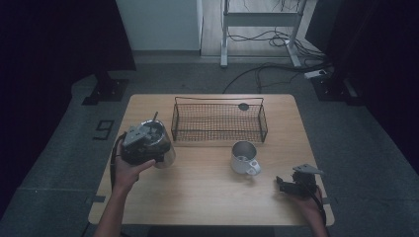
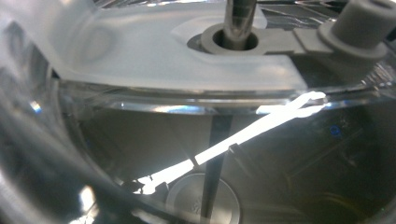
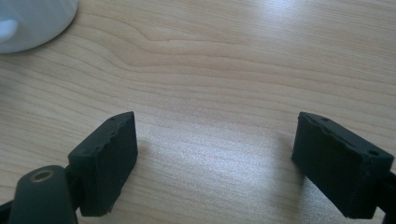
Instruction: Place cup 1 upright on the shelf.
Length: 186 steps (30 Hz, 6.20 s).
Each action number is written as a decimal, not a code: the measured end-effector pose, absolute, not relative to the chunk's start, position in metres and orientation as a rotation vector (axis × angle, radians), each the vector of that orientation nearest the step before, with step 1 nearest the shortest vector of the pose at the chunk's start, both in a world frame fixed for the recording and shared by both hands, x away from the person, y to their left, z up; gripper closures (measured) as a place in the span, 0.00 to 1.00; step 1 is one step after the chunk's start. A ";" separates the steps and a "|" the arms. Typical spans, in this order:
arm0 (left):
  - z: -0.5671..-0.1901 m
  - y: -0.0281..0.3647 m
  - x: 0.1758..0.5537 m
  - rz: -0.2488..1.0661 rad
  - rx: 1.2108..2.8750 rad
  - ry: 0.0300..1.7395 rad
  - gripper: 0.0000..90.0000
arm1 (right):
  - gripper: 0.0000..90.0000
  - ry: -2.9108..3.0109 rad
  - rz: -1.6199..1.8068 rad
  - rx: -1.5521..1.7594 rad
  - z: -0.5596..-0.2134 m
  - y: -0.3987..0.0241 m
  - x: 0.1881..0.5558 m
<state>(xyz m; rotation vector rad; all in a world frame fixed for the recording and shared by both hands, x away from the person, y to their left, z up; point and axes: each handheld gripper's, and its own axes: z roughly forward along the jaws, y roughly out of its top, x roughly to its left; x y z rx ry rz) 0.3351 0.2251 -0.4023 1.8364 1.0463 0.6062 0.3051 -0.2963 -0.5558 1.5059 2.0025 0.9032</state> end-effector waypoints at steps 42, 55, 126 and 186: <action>-0.402 0.173 0.379 0.586 1.827 1.085 0.05 | 0.16 1.986 0.894 1.524 -0.555 -0.289 0.320; -0.400 0.170 0.388 0.590 1.828 1.097 0.05 | 0.16 1.978 0.894 1.528 -0.556 -0.289 0.320; -0.358 0.146 0.437 0.616 1.826 1.052 0.05 | 0.16 1.978 0.895 1.524 -0.556 -0.290 0.320; -0.369 0.105 0.509 0.585 1.874 1.111 0.05 | 0.17 1.975 0.895 1.526 -0.556 -0.290 0.320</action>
